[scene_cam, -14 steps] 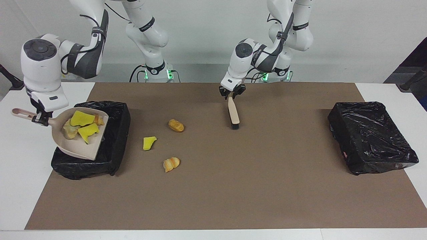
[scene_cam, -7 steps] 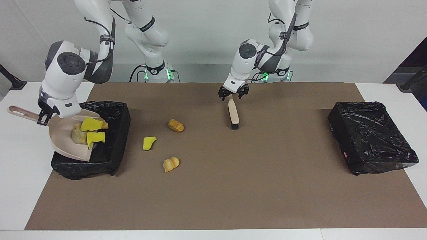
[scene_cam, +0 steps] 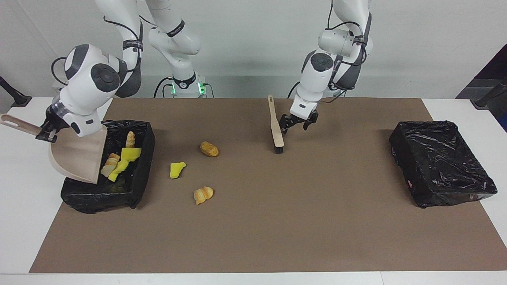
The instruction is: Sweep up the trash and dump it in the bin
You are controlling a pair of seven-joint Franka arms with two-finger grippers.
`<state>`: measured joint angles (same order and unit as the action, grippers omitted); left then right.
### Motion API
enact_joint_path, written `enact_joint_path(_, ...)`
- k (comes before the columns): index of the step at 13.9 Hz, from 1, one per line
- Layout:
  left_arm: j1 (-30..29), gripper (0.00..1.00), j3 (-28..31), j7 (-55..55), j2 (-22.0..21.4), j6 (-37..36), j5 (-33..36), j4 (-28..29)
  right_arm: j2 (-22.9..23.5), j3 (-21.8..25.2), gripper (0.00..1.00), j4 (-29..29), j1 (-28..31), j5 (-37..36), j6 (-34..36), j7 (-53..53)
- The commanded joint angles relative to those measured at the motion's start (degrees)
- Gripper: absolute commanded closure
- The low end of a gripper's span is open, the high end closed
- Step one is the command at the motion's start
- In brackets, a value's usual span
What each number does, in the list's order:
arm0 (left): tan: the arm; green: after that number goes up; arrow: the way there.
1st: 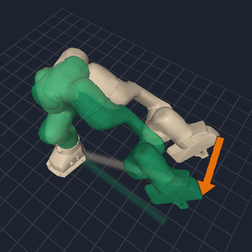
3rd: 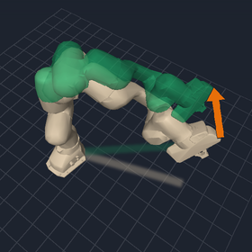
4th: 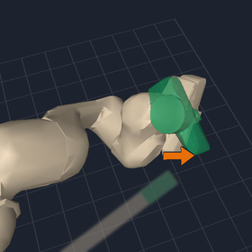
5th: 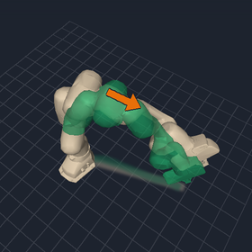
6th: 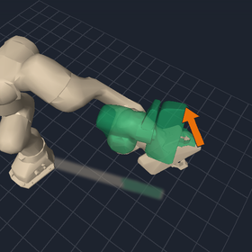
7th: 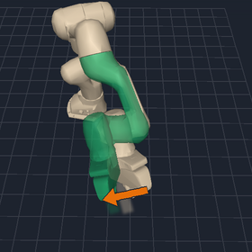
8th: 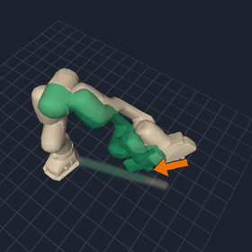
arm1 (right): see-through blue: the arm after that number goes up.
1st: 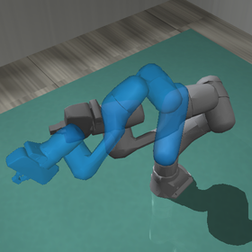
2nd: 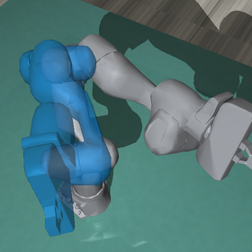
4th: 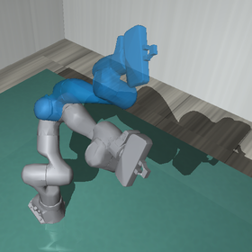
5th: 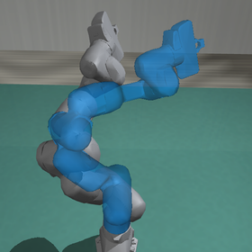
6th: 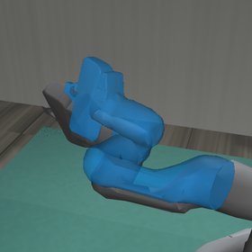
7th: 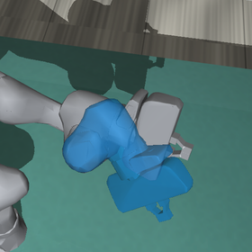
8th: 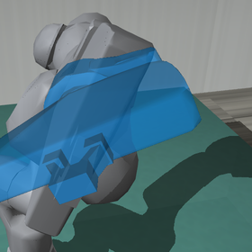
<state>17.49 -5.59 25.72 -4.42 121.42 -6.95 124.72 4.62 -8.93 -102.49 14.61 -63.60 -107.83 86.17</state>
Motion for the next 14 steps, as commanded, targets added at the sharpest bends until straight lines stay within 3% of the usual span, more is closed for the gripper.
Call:
enact_joint_path(1,-5.95,0.00,-0.47,-9.08,-1.82,-9.07,0.89,-5.26,-1.28,-0.47,1.00,2.20,0.16,4.50,0.34,1.64)
enact_joint_path(4,-12.37,0.00,-0.47,-18.14,-2.09,-13.83,0.98,-9.74,-0.06,-0.92,1.00,5.19,-1.24,15.41,0.08,-4.74)
enact_joint_path(9,-19.06,0.00,-0.39,-28.52,-2.27,-23.23,2.03,-17.91,1.61,-1.00,1.00,7.38,-9.40,29.48,0.34,-27.13)
enact_joint_path(14,-20.47,0.00,-0.21,-28.45,-0.95,-36.65,4.58,-31.08,15.91,-1.00,1.00,25.02,-20.83,35.56,6.76,-57.02)
